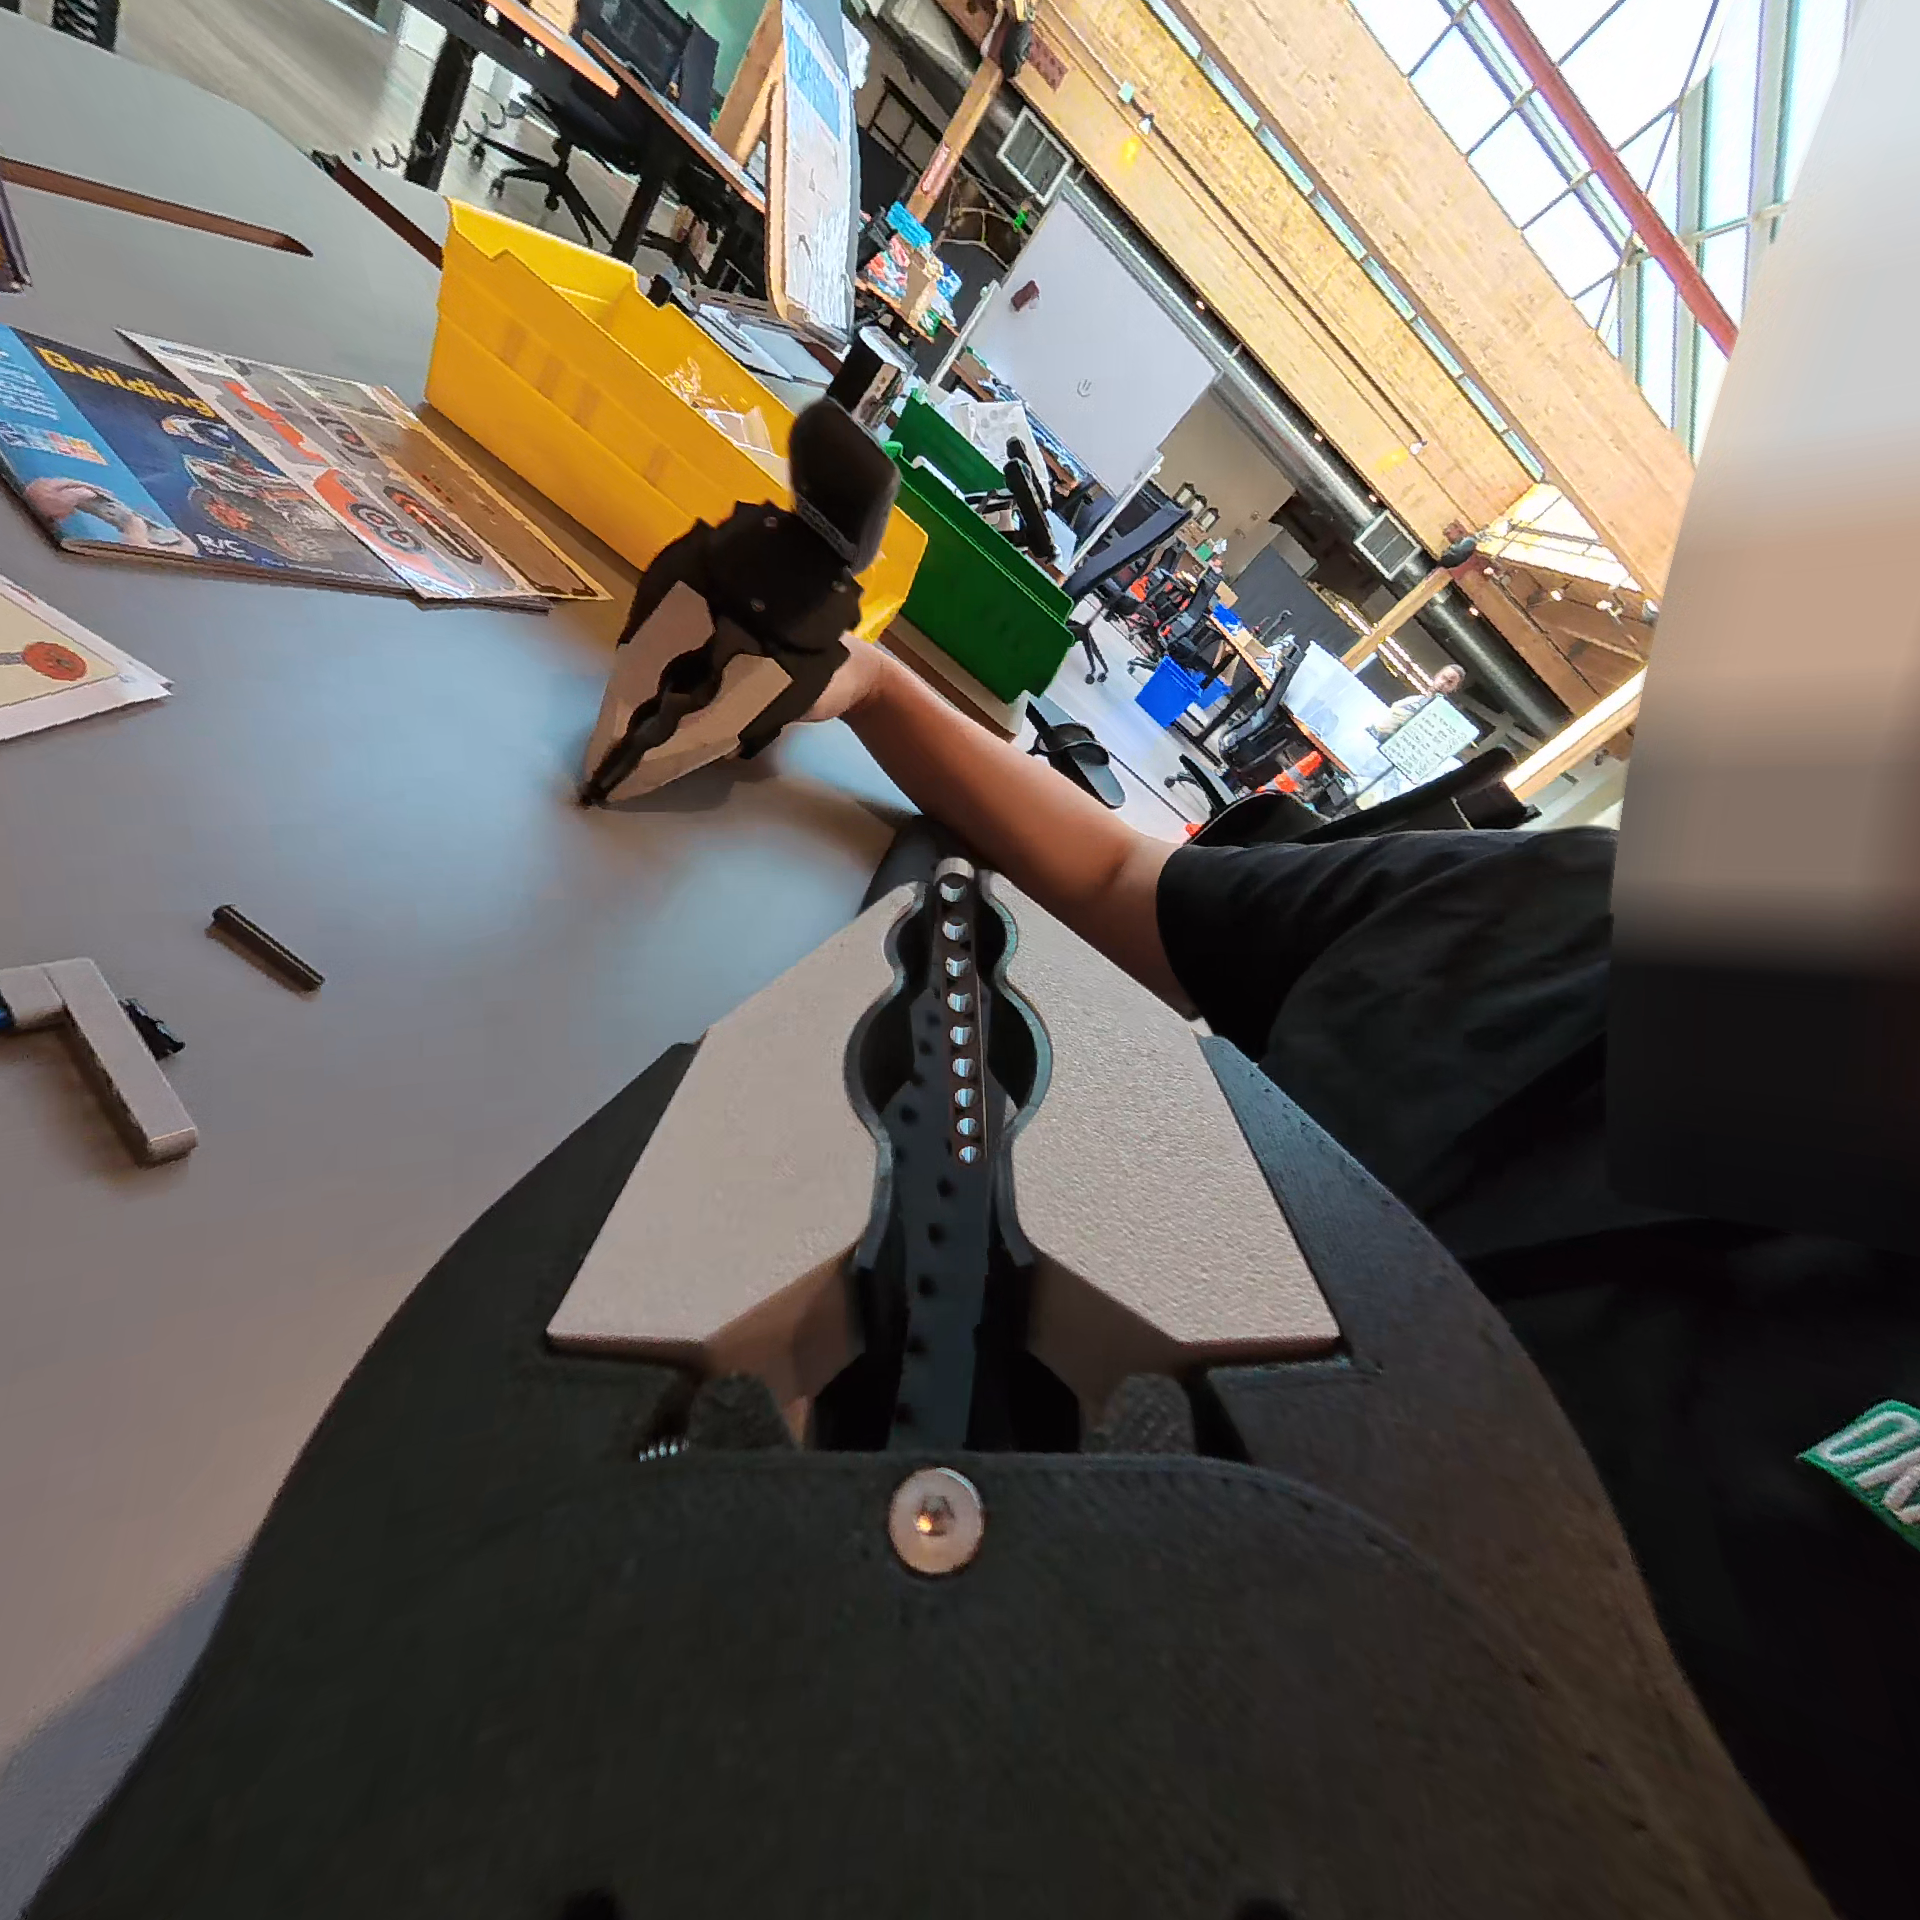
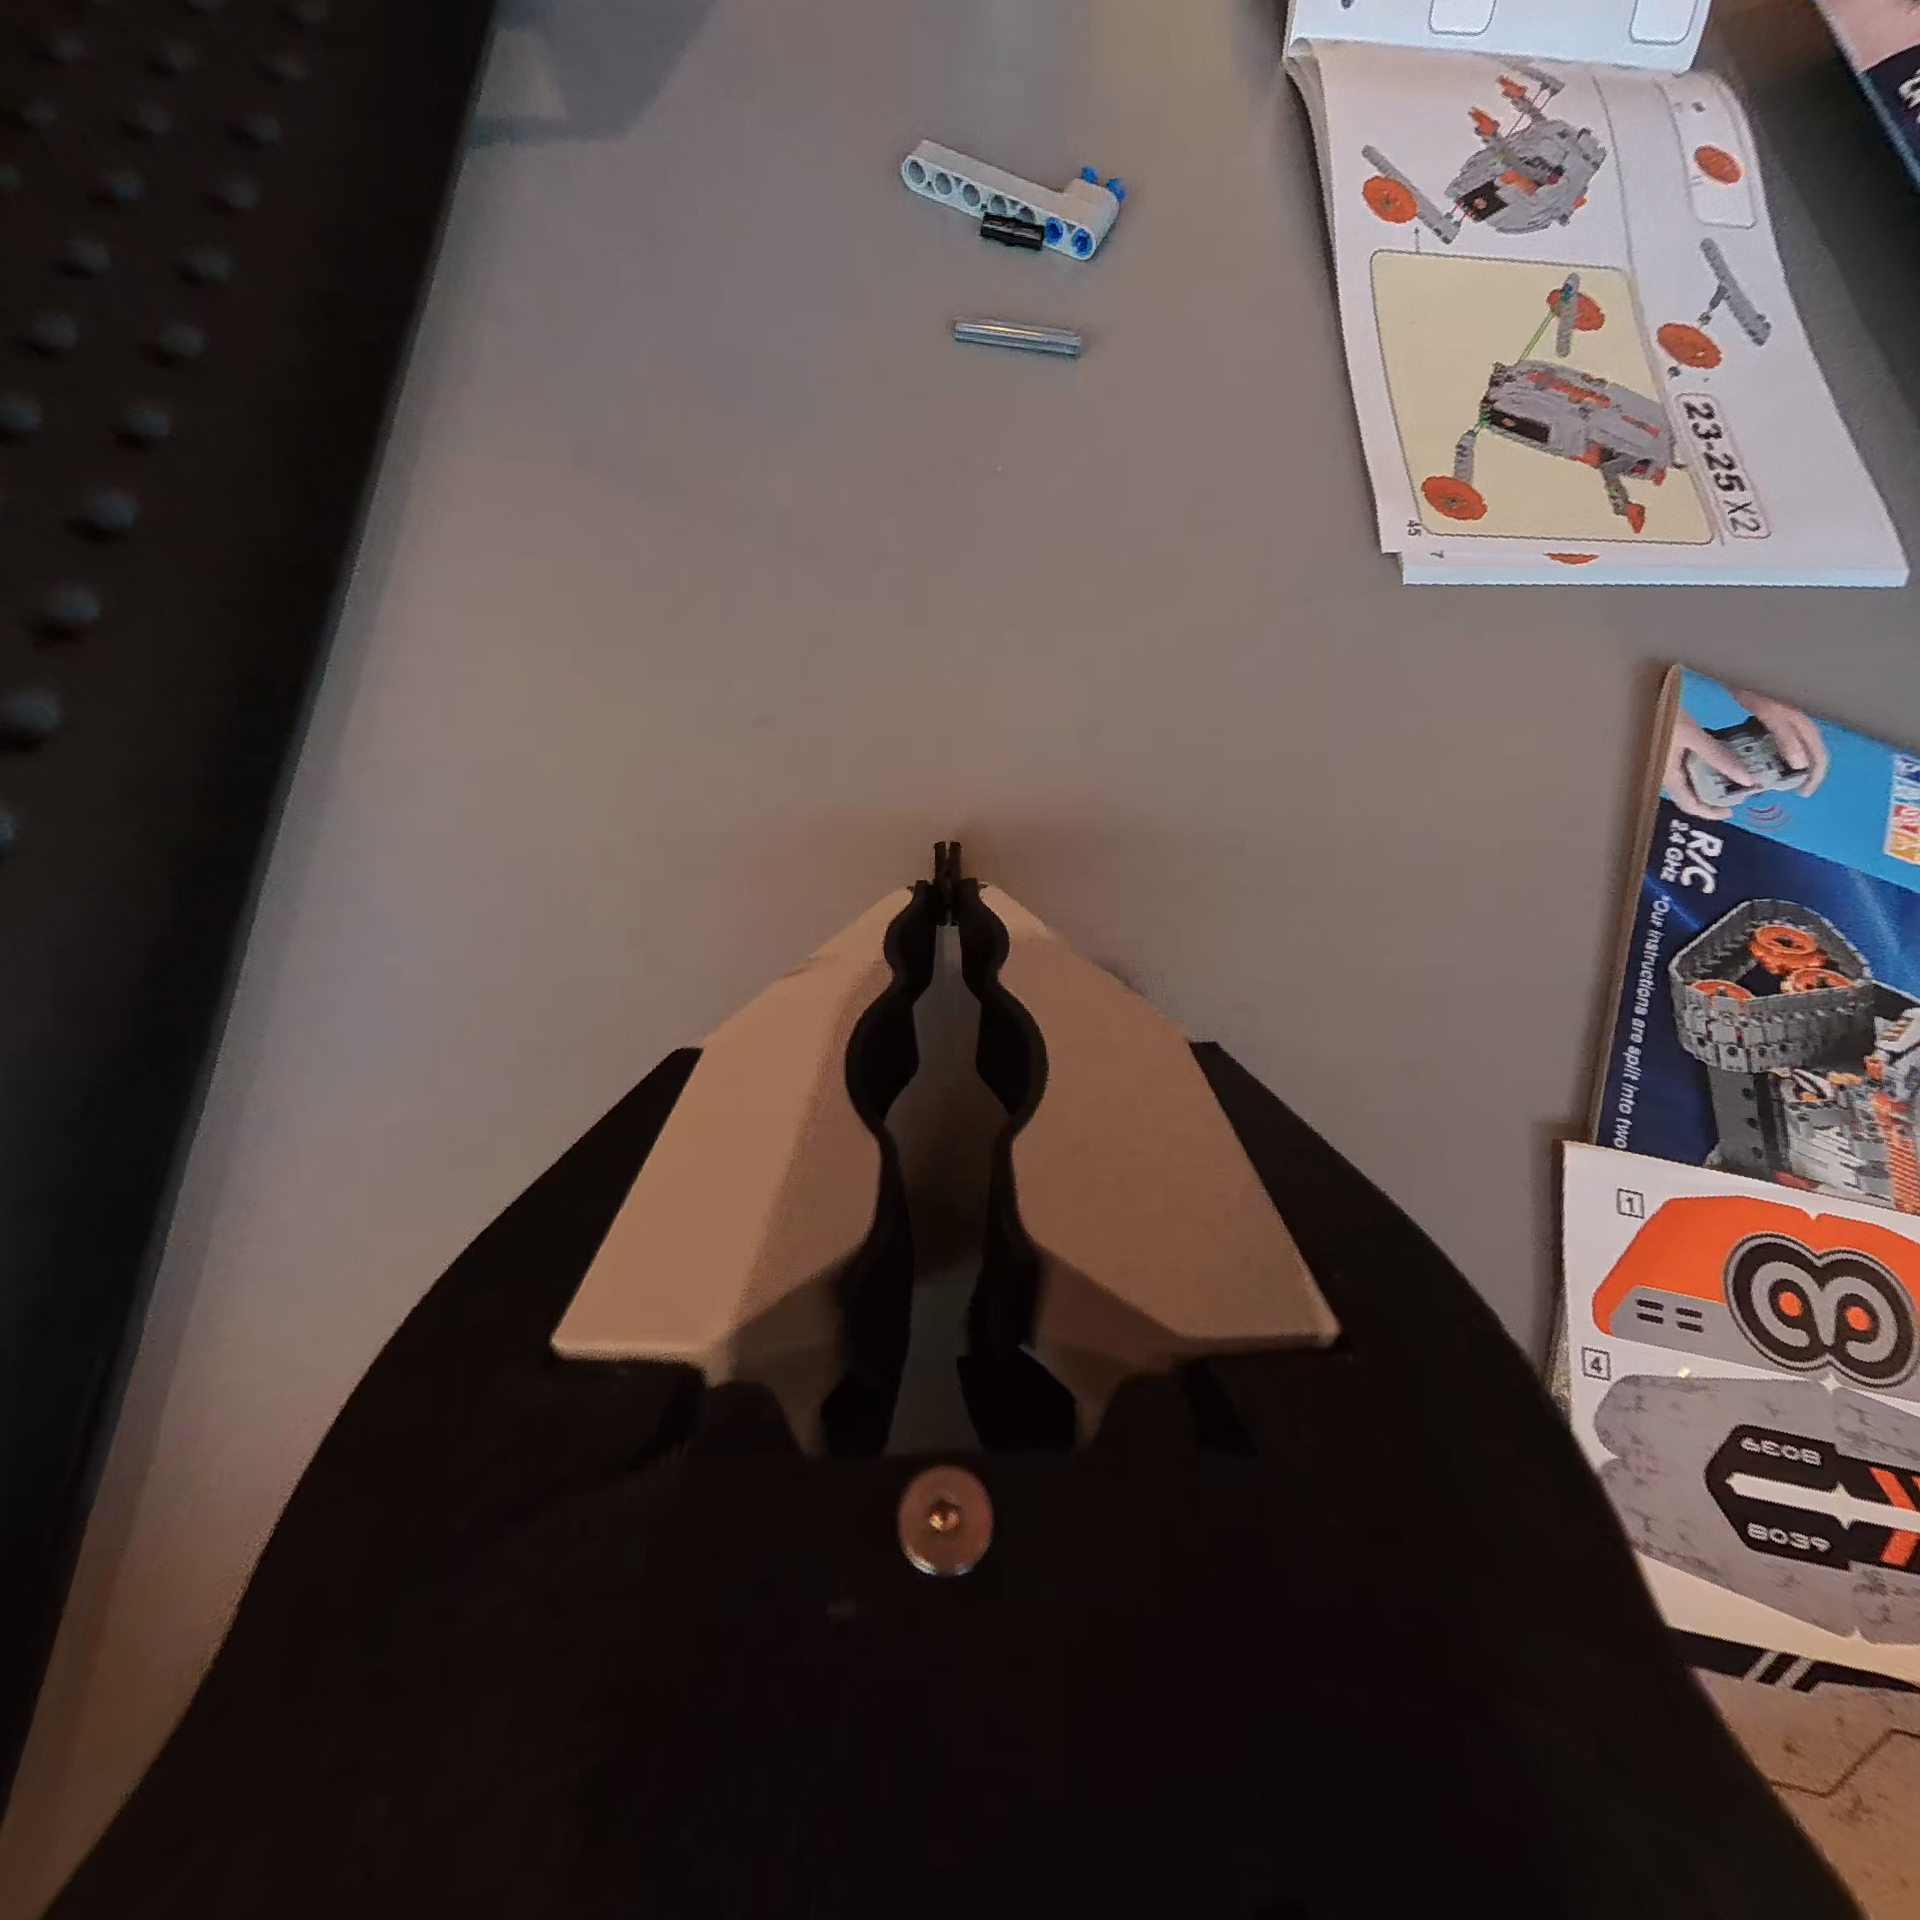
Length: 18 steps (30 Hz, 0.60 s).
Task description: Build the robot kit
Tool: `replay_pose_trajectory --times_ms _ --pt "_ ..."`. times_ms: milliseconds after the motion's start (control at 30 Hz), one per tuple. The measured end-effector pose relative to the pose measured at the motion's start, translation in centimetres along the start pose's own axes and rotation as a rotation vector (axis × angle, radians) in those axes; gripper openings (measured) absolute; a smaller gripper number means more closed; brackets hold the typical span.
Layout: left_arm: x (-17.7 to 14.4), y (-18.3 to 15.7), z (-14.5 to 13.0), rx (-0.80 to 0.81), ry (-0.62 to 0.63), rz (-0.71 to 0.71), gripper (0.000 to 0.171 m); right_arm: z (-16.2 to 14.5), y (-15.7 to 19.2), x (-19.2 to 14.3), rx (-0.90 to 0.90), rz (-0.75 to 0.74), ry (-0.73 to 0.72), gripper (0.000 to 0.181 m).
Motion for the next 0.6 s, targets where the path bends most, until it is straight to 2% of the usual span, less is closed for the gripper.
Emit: replay_pose_trajectory --times_ms 67,167,300,367,467,533,600 --pt "-0.6 0.1 0.0 -0.003 -0.03 0.018 0.005 0.7 0.5 -0.2 -0.027 -0.029 -0.034 0.003" --pt "-1.9 0.1 0.2 -0.023 -0.089 0.021 0.005 3.5 1.2 -1.1 -0.088 -0.094 -0.107 0.002" --pt "-3.8 0.0 0.4 -0.044 -0.144 0.062 0.005 8.9 2.1 -1.9 -0.128 -0.155 -0.179 0.002" --pt "-4.7 -0.1 0.4 -0.053 -0.166 0.092 0.005 12.4 2.6 -1.9 -0.152 -0.188 -0.262 0.002" --pt "-5.7 0.2 -0.1 -0.083 -0.19 0.14 0.005 17.1 3.7 -0.1 -0.128 -0.18 -0.365 0.003" --pt "-6.1 0.5 -0.8 -0.14 -0.224 0.121 0.005 19.0 4.2 2.5 -0.103 -0.185 -0.393 0.003" --pt "-6.4 0.9 -1.8 -0.196 -0.248 0.112 0.005 20.1 4.7 5.6 -0.045 -0.107 -0.421 0.003"
Point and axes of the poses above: each gripper's, where its closed fingertips meet, x out along the fingers, z out of its top, y = z × x across the jaws, the point moved 8 cm from there along -x, back along the fingers, and after that the axes turned 5 degrees about y, right-handed, at the moved point
